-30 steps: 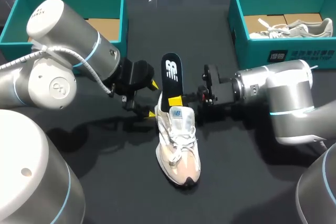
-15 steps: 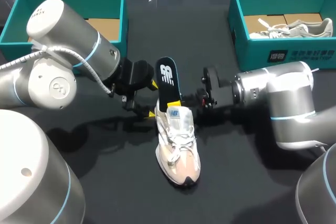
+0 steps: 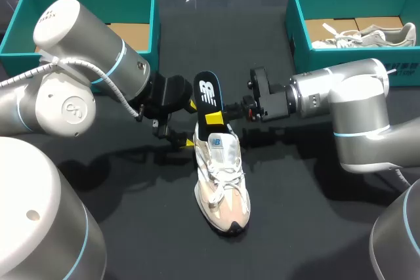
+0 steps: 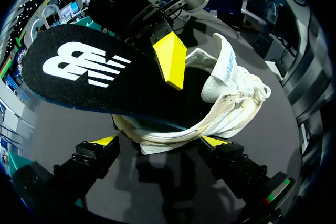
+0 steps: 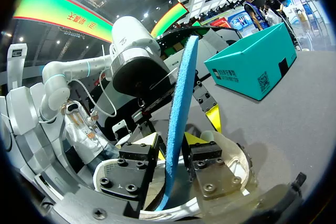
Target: Take the shoe out of the shoebox, open the shoe tongue, remove and reinsert the insole, then place the shoe into the shoebox
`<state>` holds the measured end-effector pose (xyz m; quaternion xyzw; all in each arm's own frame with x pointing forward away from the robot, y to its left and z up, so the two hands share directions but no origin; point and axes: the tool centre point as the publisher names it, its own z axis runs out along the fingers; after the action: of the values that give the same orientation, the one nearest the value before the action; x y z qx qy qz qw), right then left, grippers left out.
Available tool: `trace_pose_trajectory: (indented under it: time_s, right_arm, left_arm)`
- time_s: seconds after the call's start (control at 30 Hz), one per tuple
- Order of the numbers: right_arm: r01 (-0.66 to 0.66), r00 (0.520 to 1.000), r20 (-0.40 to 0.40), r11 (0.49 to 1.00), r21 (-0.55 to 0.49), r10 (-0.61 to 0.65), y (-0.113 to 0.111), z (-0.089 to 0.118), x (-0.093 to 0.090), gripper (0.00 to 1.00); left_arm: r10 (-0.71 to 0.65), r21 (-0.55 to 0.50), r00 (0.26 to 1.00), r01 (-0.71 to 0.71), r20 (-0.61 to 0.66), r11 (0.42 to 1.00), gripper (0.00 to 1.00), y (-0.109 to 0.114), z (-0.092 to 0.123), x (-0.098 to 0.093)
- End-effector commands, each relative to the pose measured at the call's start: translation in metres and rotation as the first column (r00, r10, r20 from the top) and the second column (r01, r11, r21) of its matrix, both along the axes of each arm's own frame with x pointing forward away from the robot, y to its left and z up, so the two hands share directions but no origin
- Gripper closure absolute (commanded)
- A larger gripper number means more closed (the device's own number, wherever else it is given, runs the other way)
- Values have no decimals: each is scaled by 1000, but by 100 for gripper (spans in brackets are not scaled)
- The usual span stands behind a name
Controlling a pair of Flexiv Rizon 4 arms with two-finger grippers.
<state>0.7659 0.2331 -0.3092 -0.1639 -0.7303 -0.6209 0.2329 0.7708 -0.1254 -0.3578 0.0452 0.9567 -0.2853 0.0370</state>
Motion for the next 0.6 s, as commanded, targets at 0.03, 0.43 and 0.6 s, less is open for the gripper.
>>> trace_pose_trajectory:
  time_s: [0.03, 0.43, 0.6]
  right_arm:
    - [-12, 1000, 0, 1000, 3, 12, 2, -1, 7, 81]
    - [4, 996, -84, 1000, -23, -6, -4, -25, -8, 100]
    - [24, 992, -120, 999, -33, -28, -10, -30, -20, 100]
  left_arm:
    - [0, 0, 1000, 0, 1, 1000, 0, 1, 0, -1]
    - [0, 0, 1000, 0, 1, 1000, 0, 1, 0, -1]
    - [0, 0, 1000, 0, 1, 1000, 0, 1, 0, -1]
